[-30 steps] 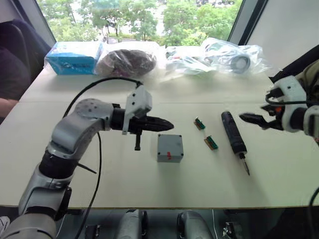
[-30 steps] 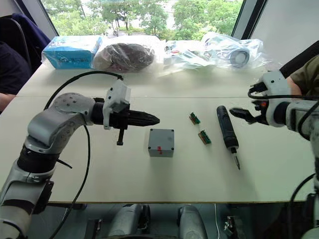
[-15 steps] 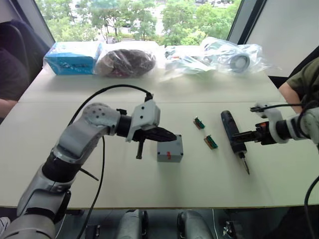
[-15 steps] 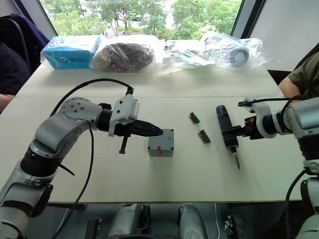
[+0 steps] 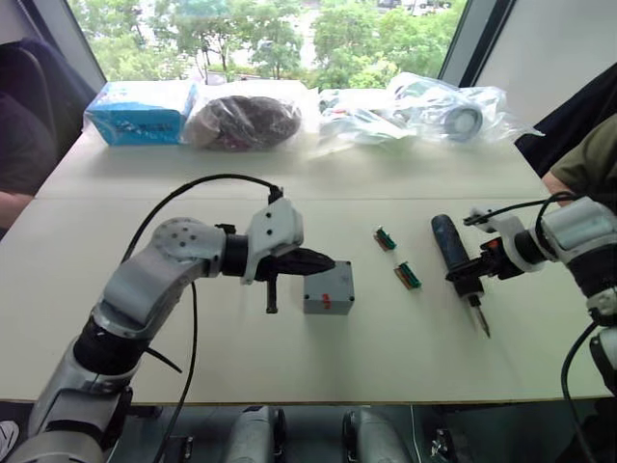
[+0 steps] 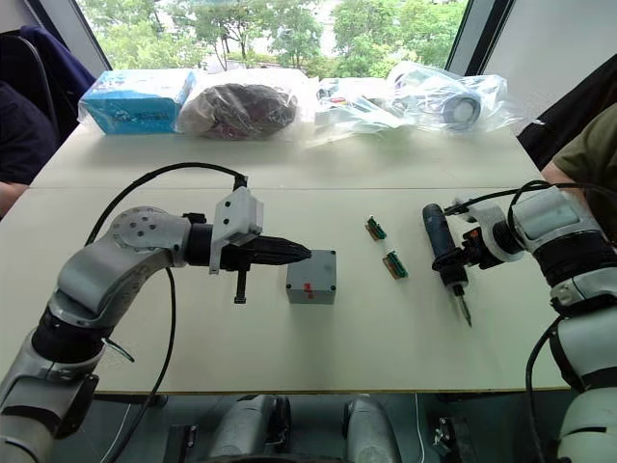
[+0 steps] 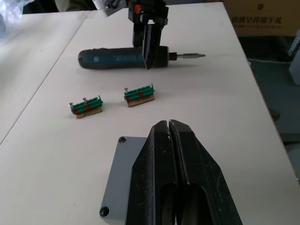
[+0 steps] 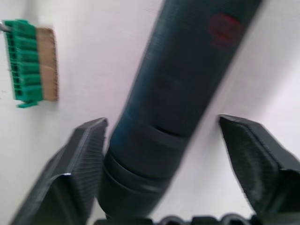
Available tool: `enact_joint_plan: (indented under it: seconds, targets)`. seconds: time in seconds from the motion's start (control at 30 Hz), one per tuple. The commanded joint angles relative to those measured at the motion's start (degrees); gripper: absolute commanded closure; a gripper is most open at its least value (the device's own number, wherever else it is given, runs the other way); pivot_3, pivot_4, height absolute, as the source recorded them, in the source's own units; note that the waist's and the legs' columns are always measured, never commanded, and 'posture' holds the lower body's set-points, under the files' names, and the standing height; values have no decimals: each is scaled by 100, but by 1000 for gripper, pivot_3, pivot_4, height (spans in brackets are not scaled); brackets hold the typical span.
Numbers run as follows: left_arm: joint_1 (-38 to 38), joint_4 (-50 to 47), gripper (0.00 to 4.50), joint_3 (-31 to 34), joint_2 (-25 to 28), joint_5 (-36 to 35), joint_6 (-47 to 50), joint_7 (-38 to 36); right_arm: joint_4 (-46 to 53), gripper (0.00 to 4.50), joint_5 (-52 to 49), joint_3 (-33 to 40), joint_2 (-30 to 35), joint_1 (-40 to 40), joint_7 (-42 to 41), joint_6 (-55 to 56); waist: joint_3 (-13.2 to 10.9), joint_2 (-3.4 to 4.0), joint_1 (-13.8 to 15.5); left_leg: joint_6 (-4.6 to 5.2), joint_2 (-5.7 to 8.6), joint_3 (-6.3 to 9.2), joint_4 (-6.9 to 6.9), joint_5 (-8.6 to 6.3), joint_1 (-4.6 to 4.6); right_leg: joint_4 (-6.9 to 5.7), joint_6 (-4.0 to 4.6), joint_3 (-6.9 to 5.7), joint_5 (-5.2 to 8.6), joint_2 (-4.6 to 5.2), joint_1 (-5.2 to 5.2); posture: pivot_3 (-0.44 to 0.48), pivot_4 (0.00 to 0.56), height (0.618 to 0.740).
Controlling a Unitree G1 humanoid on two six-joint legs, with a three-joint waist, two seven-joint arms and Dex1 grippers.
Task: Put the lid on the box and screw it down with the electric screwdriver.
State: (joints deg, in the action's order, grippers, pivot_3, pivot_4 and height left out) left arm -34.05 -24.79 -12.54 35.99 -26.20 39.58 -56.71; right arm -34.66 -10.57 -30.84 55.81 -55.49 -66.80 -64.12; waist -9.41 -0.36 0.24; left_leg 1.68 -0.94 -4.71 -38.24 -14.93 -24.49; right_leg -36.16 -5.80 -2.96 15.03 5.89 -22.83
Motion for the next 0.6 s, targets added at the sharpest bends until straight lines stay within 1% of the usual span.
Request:
enact_joint_plan:
  seconds: [0.03,0.07,0.1,0.2,0.27,0.33,0.4,0.47,0.5,0.53,0.57,0.6]
  targets:
    - [40,-186,4500,185,30,-44,-2,152,-433,1970,416,-301,-197,-43,-363,286,1,-2,0,0,0,0,0,0,1,0,0,0,0,0,2,0,150,740]
    - [76,-177,4500,210,65,-32,-16,172,-473,2360,526,-360,-194,-18,-474,353,2,-3,1,-1,0,1,0,1,2,0,0,-1,0,0,3,0,150,740]
    - [95,-161,4500,223,87,-24,-30,184,-518,2568,616,-395,-200,-5,-556,407,2,-4,1,-1,0,2,0,1,3,0,0,-1,0,-1,4,0,150,740]
    - [134,-84,4500,258,120,-8,-60,239,-747,2616,853,-290,-183,16,-599,679,3,-5,16,-2,0,2,-1,1,4,0,0,-2,0,0,6,0,150,740]
    - [141,38,4500,274,130,-11,-111,232,-1112,2616,934,1,-282,-190,-375,864,8,-14,27,-3,0,4,-3,1,5,1,0,-5,0,0,10,0,150,740]
    - [146,167,4500,289,132,-14,-158,204,-1411,2616,1082,255,-288,-409,-104,1400,12,-21,13,-3,1,4,-7,2,10,3,1,-6,0,0,19,0,150,740]
    - [103,420,4500,269,130,30,-237,135,-1683,2616,888,887,-362,-922,300,1542,2,-6,-1,-3,5,1,-11,2,10,5,4,-3,-1,4,20,0,150,740]
    - [21,800,4500,219,169,143,-380,7,-1260,2616,494,1811,-393,-1047,910,2160,-19,29,2,-7,10,-8,-12,4,1,3,6,6,-4,8,3,0,150,740]
    - [-6,915,4500,208,177,181,-433,-38,-1066,2616,380,2114,-418,-1005,1096,2364,-27,42,1,-13,10,-11,-12,8,-4,-2,3,10,-6,8,-6,0,150,740]
    - [-18,1004,4500,211,189,205,-489,-88,-927,2616,320,2319,-458,-963,1225,2465,-29,44,2,-45,8,-16,-5,27,-6,-7,-12,13,-14,8,-18,0,150,740]
    - [-64,1089,4500,187,184,230,-517,-141,-427,2616,-14,2946,-664,-728,1605,2675,-30,45,2,-51,7,-18,6,32,-9,-8,-13,14,-13,4,-27,0,150,740]
    - [-129,1174,4500,158,161,237,-515,-203,340,2616,-466,3717,-1022,-391,2059,2893,-31,43,-7,-57,5,-19,9,35,-17,-8,-14,14,-12,-3,-38,0,150,740]
